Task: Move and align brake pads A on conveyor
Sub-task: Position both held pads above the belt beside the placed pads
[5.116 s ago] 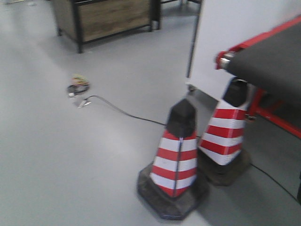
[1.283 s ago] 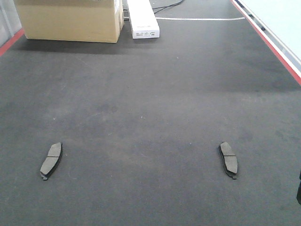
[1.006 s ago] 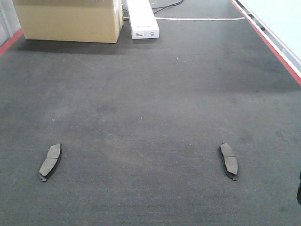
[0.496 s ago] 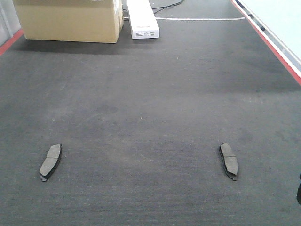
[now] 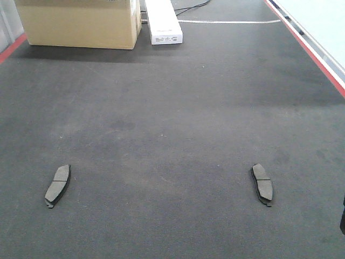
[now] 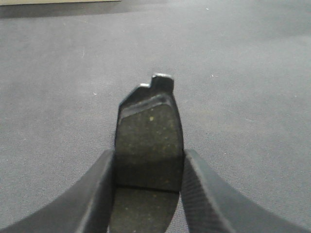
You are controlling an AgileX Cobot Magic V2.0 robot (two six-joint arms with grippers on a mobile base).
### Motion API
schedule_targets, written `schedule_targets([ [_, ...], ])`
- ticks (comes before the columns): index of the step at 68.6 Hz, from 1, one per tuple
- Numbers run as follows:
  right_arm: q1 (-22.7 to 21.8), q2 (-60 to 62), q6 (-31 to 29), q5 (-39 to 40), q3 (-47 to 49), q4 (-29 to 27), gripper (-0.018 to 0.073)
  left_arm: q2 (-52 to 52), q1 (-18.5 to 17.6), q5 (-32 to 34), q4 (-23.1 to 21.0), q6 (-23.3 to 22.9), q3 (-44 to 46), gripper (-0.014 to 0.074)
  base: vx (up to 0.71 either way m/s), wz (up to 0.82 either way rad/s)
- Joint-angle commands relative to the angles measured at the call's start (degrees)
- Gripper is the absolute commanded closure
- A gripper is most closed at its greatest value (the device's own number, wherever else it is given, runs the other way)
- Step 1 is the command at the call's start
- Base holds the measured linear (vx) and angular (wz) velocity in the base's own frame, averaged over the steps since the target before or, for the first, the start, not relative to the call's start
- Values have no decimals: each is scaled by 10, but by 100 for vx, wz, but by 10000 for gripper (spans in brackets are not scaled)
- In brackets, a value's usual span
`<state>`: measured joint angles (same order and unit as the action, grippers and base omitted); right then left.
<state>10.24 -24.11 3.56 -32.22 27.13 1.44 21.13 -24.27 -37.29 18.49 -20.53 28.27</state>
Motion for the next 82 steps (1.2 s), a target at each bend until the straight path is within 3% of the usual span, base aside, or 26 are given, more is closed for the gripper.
schedule_targets([
  [1, -4, -3, -5, 55, 18, 4, 564, 6, -2, 52, 9, -5, 16, 603, 0, 0],
  [10, -4, -3, -5, 55, 18, 4, 564, 19, -2, 68, 9, -1, 18, 603, 0, 0],
  [20, -4, -3, -5, 56, 18, 4, 564, 45, -2, 138, 9, 4, 18, 601, 0, 0],
  [33, -4, -3, -5, 56, 18, 4, 564, 155, -2, 205, 8, -5, 22, 596, 0, 0],
  [49, -4, -3, -5, 56, 18, 4, 564, 358, -2, 185, -35, -91, 124, 584, 0, 0],
  [73, -4, -3, -5, 56, 18, 4, 564, 633, -2, 164, -95, -91, 279, 568, 0, 0],
  [82, -4, -3, -5, 56, 18, 4, 564, 714, -2, 143, -97, -89, 325, 561, 0, 0],
])
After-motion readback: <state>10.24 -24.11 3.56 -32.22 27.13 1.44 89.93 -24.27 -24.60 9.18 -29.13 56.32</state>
